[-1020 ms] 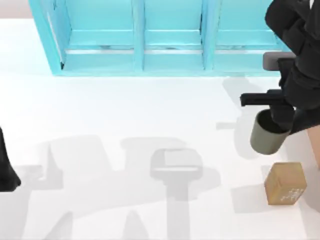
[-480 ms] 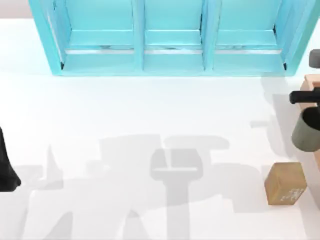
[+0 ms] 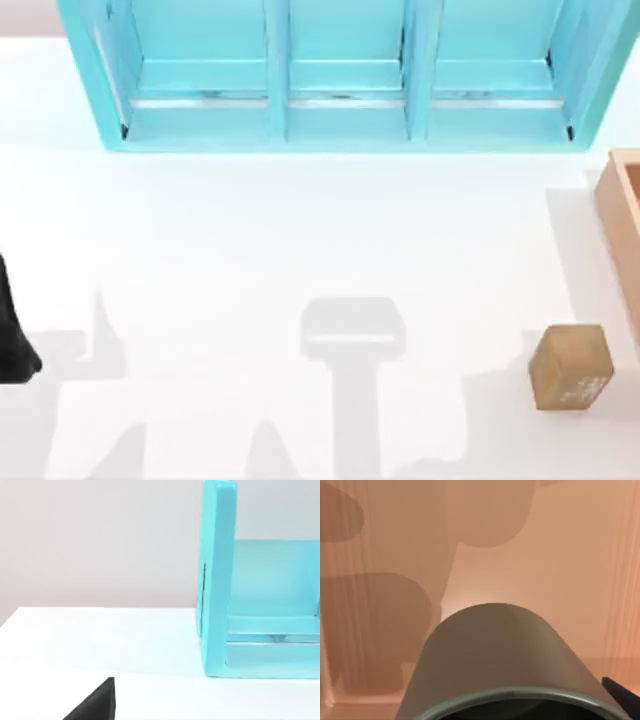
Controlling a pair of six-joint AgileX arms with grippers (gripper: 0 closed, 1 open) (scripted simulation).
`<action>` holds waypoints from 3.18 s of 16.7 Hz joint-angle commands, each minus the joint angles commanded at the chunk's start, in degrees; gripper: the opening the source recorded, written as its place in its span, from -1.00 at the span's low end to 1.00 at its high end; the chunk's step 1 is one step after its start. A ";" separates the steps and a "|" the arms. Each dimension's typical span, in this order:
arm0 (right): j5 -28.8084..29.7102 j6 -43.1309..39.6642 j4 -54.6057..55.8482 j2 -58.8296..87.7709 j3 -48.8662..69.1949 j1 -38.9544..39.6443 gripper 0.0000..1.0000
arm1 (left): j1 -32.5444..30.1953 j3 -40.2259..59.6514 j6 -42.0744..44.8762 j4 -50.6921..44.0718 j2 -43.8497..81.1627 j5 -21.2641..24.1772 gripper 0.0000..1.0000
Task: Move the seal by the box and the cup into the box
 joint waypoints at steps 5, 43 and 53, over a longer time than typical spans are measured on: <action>-0.07 -7.85 1.86 -4.65 -4.85 -7.84 -1.00 | 0.00 0.00 0.00 0.00 0.00 0.00 1.00; 0.11 -5.80 17.59 -0.93 -16.86 -5.84 1.00 | 0.00 0.00 0.00 0.00 0.00 0.00 1.00; 0.14 -6.17 1.62 -3.07 -4.23 -6.27 1.00 | 0.00 0.00 0.00 0.00 0.00 0.00 1.00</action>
